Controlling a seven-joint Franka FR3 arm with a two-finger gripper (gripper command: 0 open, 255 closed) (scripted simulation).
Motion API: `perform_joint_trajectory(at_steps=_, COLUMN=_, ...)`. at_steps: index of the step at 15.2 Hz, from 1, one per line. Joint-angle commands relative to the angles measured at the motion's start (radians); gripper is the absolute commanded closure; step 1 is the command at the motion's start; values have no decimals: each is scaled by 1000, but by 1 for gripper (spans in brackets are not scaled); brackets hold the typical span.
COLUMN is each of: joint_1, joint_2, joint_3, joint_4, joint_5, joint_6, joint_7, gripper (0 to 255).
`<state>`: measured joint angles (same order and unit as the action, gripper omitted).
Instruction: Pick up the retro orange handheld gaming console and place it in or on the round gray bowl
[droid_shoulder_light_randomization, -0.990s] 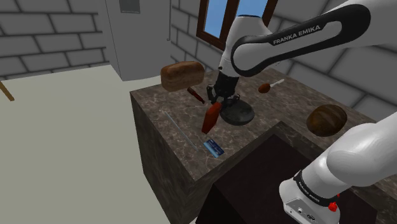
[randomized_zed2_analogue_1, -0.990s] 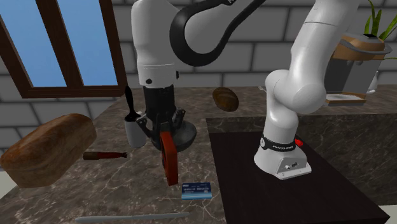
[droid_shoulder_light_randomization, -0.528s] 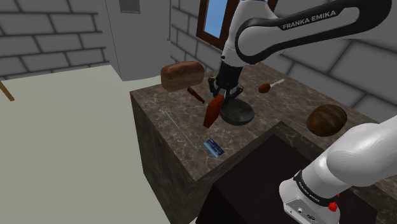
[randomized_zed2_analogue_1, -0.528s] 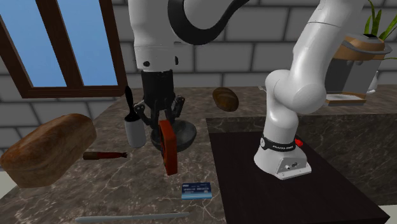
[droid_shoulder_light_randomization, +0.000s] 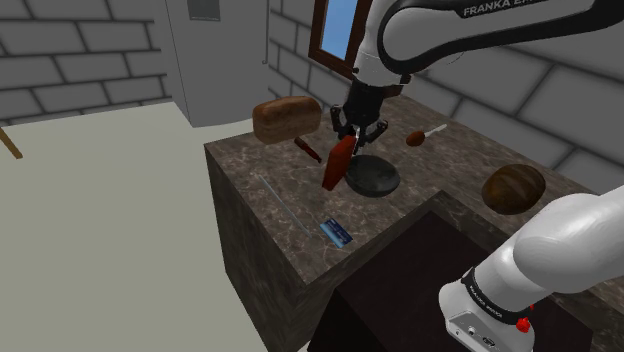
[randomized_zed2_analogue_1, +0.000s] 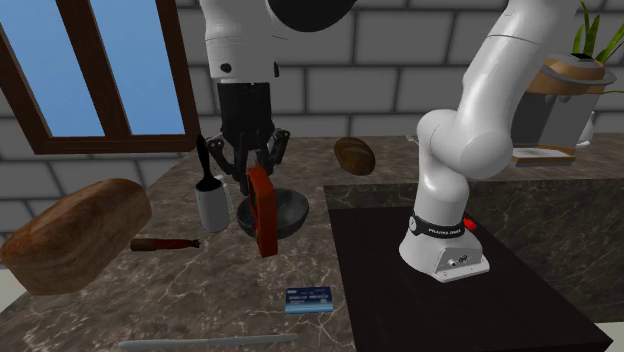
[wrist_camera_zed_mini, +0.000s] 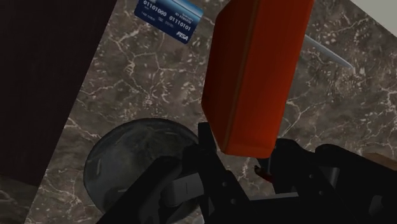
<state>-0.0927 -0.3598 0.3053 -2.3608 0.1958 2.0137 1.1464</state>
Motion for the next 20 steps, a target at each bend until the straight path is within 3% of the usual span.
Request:
perform_joint_trajectory(at_steps=1, joint_1=-1, joint_2=-10, joint_3=-5, joint_4=24, joint_5=-2, joint_6=-34, joint_7=0, gripper=255)
perform_joint_trajectory(at_steps=4, joint_1=-2, joint_2=-18, joint_3=-9, joint_4=50, joint_5=-3, joint_6=-68, joint_7=2, gripper=255)
perform_joint_trajectory(at_steps=17, joint_1=-134, joint_2=-48, joint_3=-244, joint_4=70, joint_5=-100, joint_6=-152, joint_7=-310, gripper=255)
perform_joint_trajectory(at_steps=20, joint_1=-142, joint_2=-40, joint_3=-258, joint_4=54, joint_5=-106, joint_6=-129, joint_7=-330, gripper=255)
